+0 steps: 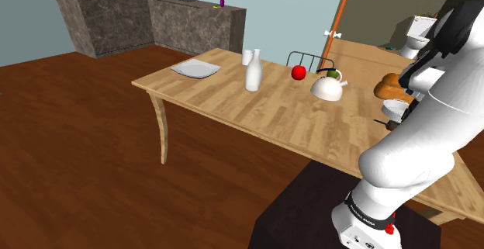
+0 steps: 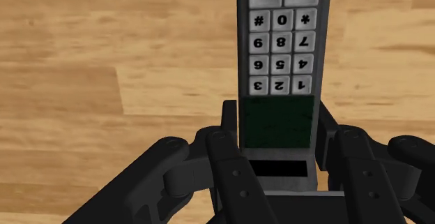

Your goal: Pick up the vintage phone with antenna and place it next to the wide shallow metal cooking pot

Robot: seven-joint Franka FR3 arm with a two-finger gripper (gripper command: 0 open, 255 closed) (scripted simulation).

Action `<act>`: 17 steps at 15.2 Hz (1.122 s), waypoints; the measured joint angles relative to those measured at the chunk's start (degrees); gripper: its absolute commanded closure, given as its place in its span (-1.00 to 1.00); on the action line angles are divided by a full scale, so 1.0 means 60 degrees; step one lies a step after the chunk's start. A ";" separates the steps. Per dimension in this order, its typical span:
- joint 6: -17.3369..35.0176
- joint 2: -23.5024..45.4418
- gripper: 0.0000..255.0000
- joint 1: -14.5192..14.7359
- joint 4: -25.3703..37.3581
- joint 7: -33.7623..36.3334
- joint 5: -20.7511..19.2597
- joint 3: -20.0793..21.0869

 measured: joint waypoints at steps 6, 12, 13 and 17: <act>0.0732 0.1121 1.00 -0.0118 -0.0210 -0.1026 0.1427 0.0142; 0.0953 0.1485 1.00 -0.0266 -0.0264 -0.1400 0.1942 0.0308; 0.0956 0.1491 1.00 -0.0269 -0.0264 -0.1406 0.1951 0.0312; 0.0959 0.1494 -1.00 -0.0270 -0.0264 -0.1409 0.1956 0.0314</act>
